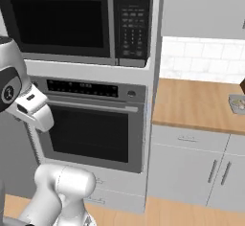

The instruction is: Take the meat container that has the fish and place it on the second highest rack of the freezer. Then take the vegetable container that has the garlics and place it on the highest rack of the freezer.

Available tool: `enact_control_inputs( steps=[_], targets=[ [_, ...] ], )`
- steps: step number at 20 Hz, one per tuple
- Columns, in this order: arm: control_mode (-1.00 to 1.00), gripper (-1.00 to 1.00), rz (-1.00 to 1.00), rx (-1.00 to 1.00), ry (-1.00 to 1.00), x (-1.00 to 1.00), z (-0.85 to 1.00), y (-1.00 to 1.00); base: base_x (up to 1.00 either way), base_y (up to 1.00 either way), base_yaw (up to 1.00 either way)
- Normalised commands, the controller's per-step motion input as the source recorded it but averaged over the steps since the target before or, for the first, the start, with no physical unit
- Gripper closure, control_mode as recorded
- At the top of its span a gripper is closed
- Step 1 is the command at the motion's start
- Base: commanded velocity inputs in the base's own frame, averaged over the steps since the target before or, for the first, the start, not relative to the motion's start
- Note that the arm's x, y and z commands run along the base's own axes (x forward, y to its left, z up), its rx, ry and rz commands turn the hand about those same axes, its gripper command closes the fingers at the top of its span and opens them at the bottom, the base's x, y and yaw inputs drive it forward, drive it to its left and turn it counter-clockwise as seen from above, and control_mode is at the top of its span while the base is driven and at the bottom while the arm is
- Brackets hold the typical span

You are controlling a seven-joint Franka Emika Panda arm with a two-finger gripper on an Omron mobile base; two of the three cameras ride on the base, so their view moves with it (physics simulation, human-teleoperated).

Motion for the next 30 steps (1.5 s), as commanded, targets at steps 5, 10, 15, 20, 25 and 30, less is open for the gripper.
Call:
enact_control_inputs(
  steps=[5,10,15,20,25,30],
  targets=[
    [1.0,-1.0,0.0,0.0,0.0,0.0,0.0,0.0,0.38,-1.0,0.02],
    [1.0,-1.0,0.0,0.0,0.0,0.0,0.0,0.0,0.4,-1.0,0.03],
    [1.0,-1.0,0.0,0.0,0.0,0.0,0.0,0.0,0.41,-1.0,0.0],
    [1.0,-1.0,0.0,0.0,0.0,0.0,0.0,0.0,0.35,-1.0,0.0],
    [1.0,-1.0,0.0,0.0,0.0,0.0,0.0,0.0,0.43,-0.89,0.0],
    [1.0,-1.0,0.0,0.0,0.0,0.0,0.0,0.0,0.63,-0.37,-0.01]
  ],
)
